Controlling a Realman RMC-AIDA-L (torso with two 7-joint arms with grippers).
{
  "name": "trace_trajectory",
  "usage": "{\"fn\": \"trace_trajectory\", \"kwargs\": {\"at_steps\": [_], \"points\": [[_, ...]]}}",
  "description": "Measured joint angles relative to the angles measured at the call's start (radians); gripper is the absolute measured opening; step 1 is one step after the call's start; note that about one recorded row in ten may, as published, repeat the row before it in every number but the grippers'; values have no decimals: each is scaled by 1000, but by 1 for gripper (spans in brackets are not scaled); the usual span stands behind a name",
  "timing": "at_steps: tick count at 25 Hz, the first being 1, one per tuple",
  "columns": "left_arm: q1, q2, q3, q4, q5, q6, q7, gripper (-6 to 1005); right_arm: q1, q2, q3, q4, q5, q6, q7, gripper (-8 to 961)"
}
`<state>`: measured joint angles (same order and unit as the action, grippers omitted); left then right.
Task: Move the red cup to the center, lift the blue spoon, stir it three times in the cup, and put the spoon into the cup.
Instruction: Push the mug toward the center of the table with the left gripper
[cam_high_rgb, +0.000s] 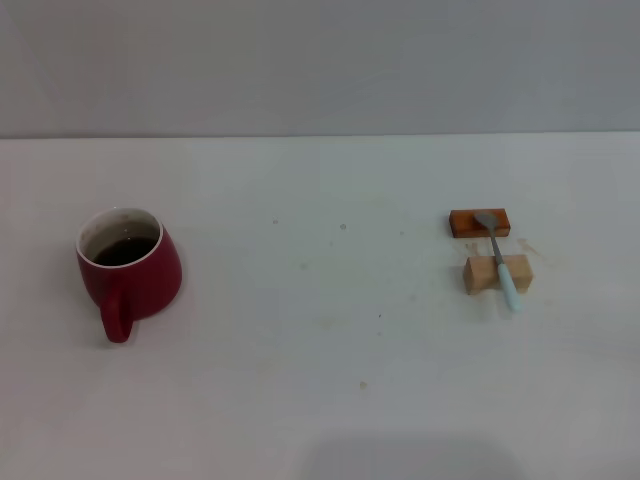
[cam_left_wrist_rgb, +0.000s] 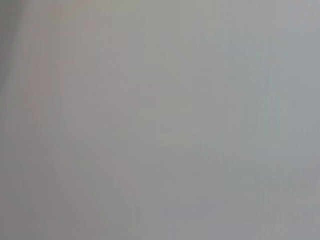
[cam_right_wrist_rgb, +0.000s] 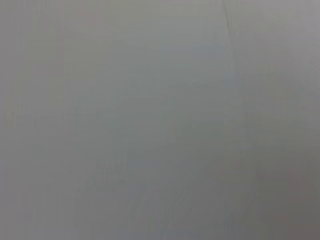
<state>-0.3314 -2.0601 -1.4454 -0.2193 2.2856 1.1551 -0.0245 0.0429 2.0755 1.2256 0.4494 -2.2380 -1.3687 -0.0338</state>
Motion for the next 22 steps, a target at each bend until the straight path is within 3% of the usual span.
{"fn": "trace_trajectory", "kwargs": {"at_steps": [22], "points": [[2, 1, 22, 0, 2, -3, 1, 855, 0, 0, 0, 0, 0, 0, 0, 681]]}}
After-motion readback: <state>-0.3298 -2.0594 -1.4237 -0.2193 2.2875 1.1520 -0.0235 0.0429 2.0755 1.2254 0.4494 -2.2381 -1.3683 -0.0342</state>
